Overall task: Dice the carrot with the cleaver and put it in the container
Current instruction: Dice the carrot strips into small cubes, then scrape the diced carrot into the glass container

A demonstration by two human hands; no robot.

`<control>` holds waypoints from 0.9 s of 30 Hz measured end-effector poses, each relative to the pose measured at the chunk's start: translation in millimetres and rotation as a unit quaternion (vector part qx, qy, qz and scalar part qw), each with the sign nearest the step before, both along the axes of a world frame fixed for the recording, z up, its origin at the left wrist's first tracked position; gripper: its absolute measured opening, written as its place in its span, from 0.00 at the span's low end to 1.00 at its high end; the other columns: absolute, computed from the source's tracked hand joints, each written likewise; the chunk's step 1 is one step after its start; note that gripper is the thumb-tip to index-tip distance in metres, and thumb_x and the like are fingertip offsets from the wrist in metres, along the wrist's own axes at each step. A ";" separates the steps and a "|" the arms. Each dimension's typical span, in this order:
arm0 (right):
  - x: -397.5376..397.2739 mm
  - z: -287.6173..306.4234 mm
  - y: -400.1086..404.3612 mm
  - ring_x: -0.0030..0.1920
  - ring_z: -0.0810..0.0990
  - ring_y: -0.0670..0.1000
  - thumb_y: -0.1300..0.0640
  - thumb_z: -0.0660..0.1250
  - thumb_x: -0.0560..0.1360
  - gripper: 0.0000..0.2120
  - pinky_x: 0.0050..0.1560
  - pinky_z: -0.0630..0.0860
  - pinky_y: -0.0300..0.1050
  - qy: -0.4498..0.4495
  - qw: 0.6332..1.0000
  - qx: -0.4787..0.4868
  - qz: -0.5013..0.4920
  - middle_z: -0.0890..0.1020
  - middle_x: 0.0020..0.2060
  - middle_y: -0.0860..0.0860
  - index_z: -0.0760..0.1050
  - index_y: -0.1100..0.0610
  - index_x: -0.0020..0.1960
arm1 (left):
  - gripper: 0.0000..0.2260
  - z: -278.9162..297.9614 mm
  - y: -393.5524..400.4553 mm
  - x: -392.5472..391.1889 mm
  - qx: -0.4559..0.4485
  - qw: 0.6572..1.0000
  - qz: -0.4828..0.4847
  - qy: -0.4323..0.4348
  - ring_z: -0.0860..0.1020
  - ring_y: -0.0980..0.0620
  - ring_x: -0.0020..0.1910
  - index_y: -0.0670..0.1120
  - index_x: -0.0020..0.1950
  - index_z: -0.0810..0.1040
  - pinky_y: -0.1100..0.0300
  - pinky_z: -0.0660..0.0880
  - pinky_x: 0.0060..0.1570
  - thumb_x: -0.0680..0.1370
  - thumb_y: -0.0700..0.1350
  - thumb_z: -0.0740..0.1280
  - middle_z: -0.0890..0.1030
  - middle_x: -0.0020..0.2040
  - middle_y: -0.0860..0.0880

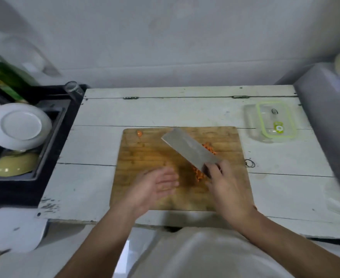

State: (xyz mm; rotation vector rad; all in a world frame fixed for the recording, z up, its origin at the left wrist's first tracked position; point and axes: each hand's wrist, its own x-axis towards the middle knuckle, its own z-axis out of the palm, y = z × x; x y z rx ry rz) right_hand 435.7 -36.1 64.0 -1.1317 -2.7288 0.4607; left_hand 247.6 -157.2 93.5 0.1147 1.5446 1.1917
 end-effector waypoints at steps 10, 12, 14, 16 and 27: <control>-80.6 2.6 -60.7 0.64 0.73 0.42 0.60 0.71 0.77 0.25 0.69 0.64 0.29 0.117 0.941 -0.293 0.126 0.73 0.67 0.48 0.72 0.56 0.73 | 0.11 -19.5 7.8 -26.6 -0.024 0.993 0.110 0.029 0.86 0.45 0.46 0.44 0.51 0.83 0.53 0.82 0.43 0.84 0.37 0.61 0.87 0.49 0.41; -73.5 -2.9 -49.4 0.54 0.80 0.44 0.61 0.70 0.78 0.16 0.61 0.75 0.40 0.165 0.952 -0.258 0.010 0.79 0.59 0.48 0.79 0.54 0.65 | 0.10 -20.1 3.2 -48.7 -0.058 0.992 0.075 0.086 0.86 0.44 0.44 0.45 0.51 0.82 0.48 0.84 0.46 0.85 0.38 0.62 0.86 0.50 0.42; -60.6 -8.0 -36.0 0.49 0.80 0.47 0.64 0.69 0.78 0.12 0.53 0.75 0.41 0.157 0.961 -0.211 -0.088 0.82 0.53 0.48 0.82 0.54 0.58 | 0.07 -19.8 -4.5 -75.3 -0.083 0.985 0.060 0.141 0.85 0.43 0.44 0.45 0.57 0.80 0.47 0.84 0.48 0.85 0.40 0.62 0.84 0.51 0.43; -48.6 -13.1 -31.5 0.50 0.81 0.49 0.66 0.67 0.78 0.12 0.52 0.74 0.41 0.119 0.961 -0.224 -0.114 0.83 0.50 0.47 0.83 0.53 0.55 | 0.09 -17.6 -16.5 -102.4 -0.096 0.976 0.054 0.189 0.84 0.41 0.44 0.44 0.63 0.79 0.47 0.83 0.46 0.85 0.40 0.62 0.82 0.54 0.42; -77.5 -17.1 -49.3 0.37 0.85 0.54 0.63 0.63 0.82 0.07 0.39 0.82 0.46 0.157 0.888 -0.372 -0.218 0.81 0.50 0.49 0.79 0.57 0.54 | 0.10 -11.5 -88.5 -145.9 -0.063 0.957 -0.012 0.282 0.84 0.43 0.41 0.46 0.51 0.86 0.56 0.80 0.38 0.81 0.38 0.65 0.86 0.45 0.43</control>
